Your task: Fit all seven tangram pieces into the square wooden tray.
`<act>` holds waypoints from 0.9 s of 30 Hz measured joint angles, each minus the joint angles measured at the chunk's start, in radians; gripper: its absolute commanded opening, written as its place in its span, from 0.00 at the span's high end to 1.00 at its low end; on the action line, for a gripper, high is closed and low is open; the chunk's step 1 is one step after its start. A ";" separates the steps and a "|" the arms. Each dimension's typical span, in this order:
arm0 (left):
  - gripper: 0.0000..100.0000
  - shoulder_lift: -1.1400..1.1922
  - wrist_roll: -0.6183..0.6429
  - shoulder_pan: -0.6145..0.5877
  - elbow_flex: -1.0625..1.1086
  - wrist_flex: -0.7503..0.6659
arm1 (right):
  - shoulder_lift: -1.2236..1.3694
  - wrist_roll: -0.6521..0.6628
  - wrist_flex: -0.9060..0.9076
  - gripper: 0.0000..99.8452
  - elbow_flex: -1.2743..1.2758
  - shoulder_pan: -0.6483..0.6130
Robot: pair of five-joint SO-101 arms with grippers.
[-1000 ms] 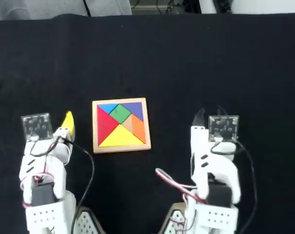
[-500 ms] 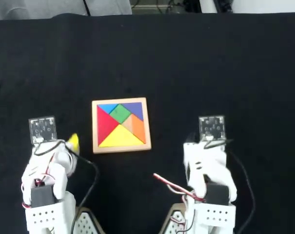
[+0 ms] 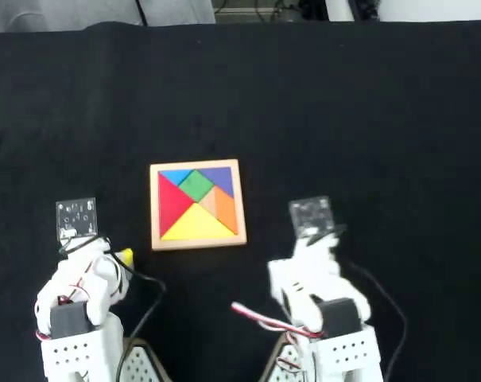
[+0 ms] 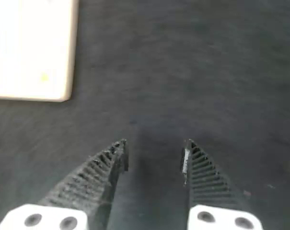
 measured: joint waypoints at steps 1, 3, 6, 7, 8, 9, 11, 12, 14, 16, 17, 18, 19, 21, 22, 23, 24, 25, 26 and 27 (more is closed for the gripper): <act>0.78 0.000 0.000 0.000 0.000 0.000 | 0.000 0.000 0.000 0.81 0.000 -0.003; 0.78 0.000 0.000 0.000 0.000 0.000 | 0.000 0.000 0.000 0.81 0.000 0.009; 0.78 0.000 0.000 0.000 0.000 0.000 | 0.000 0.000 0.002 0.81 0.000 0.061; 0.78 0.000 0.000 0.000 0.000 0.000 | 0.000 0.000 0.003 0.81 0.000 0.072; 0.78 0.000 0.000 0.000 0.000 0.000 | 0.000 0.000 0.005 0.81 0.000 0.080; 0.78 0.000 0.000 0.000 0.000 0.000 | 0.000 0.000 0.005 0.81 0.000 0.084; 0.78 0.000 0.000 0.000 0.000 0.000 | 0.000 0.000 0.005 0.81 0.000 0.089; 0.78 0.000 0.000 0.000 0.000 0.000 | 0.000 0.000 0.005 0.81 0.000 0.091; 0.78 0.000 0.000 0.000 0.000 0.000 | 0.000 0.000 0.005 0.81 0.000 0.091; 0.78 0.000 0.000 0.000 0.000 0.000 | 0.000 0.000 0.005 0.81 0.000 0.091; 0.78 0.000 0.000 0.000 0.000 0.000 | 0.000 0.000 0.005 0.81 0.000 0.091; 0.78 0.000 0.000 0.000 0.000 0.000 | 0.000 0.000 0.005 0.81 0.000 0.091; 0.78 0.000 0.000 0.000 0.000 0.000 | 0.000 0.000 0.005 0.81 0.000 0.091; 0.78 0.000 0.000 0.000 0.000 0.000 | 0.000 0.000 0.005 0.81 0.000 0.091; 0.78 0.000 0.000 0.000 0.000 0.000 | 0.000 0.000 0.005 0.81 0.000 0.091; 0.78 0.000 0.000 0.000 0.000 0.000 | 0.000 0.000 0.005 0.81 0.000 0.091; 0.78 0.000 0.000 0.000 0.000 0.000 | 0.000 0.000 0.005 0.81 0.000 0.091; 0.78 0.000 0.000 0.000 0.000 0.000 | 0.000 0.000 0.005 0.81 0.000 0.091; 0.78 0.000 0.000 0.000 0.000 0.000 | 0.000 0.000 0.005 0.81 0.000 0.091; 0.78 0.000 0.000 0.000 0.000 0.000 | 0.000 0.000 0.005 0.81 0.000 0.091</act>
